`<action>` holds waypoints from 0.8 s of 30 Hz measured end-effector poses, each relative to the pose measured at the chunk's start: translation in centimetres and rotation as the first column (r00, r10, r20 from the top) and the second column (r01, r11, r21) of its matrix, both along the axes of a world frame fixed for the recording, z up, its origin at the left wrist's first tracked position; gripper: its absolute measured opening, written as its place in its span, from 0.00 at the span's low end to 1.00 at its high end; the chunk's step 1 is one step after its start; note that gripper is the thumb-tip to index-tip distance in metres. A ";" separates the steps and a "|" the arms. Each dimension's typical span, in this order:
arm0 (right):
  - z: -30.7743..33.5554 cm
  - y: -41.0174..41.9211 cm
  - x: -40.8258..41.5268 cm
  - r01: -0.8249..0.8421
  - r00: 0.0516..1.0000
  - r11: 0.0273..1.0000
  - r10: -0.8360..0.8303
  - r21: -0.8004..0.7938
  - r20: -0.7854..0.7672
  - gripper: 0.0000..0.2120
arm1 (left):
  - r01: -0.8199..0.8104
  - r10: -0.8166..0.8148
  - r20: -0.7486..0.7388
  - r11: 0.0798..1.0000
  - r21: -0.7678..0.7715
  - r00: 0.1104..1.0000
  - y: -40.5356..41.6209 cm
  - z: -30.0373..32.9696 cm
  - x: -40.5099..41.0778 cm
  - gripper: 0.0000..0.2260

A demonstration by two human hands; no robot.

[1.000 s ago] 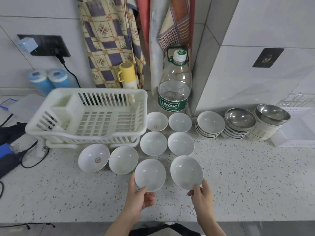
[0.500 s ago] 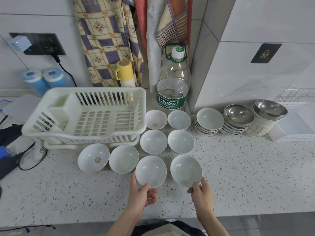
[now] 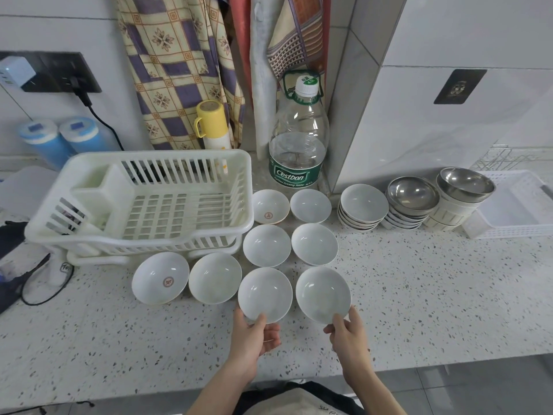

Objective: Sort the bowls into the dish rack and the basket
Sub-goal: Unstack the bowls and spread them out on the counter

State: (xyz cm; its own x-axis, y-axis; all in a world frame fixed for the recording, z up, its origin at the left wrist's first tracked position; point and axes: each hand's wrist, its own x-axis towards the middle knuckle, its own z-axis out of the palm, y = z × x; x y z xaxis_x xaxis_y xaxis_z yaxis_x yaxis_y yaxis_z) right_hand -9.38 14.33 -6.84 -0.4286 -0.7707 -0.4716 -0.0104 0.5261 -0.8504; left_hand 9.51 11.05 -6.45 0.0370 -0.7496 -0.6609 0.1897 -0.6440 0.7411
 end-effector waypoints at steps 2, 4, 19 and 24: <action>0.0 0.0 0.1 0.001 1.000 1.000 -0.001 0.007 0.007 0.15 | 0.001 -0.001 -0.005 1.000 0.002 1.000 0.0 -0.1 0.0 0.19; 0.0 0.0 0.3 0.009 1.000 1.000 -0.009 0.007 0.011 0.15 | -0.002 0.002 -0.012 1.000 0.000 1.000 0.0 -0.1 0.0 0.19; 0.0 -0.1 0.6 0.036 0.998 0.999 -0.036 0.004 0.048 0.14 | -0.041 0.041 -0.058 0.999 -0.011 0.998 -0.1 0.0 -0.3 0.18; 0.1 0.0 0.5 0.046 0.996 0.999 -0.046 -0.001 0.072 0.13 | -0.046 0.045 -0.067 0.999 -0.005 0.997 -0.3 -0.2 -0.3 0.19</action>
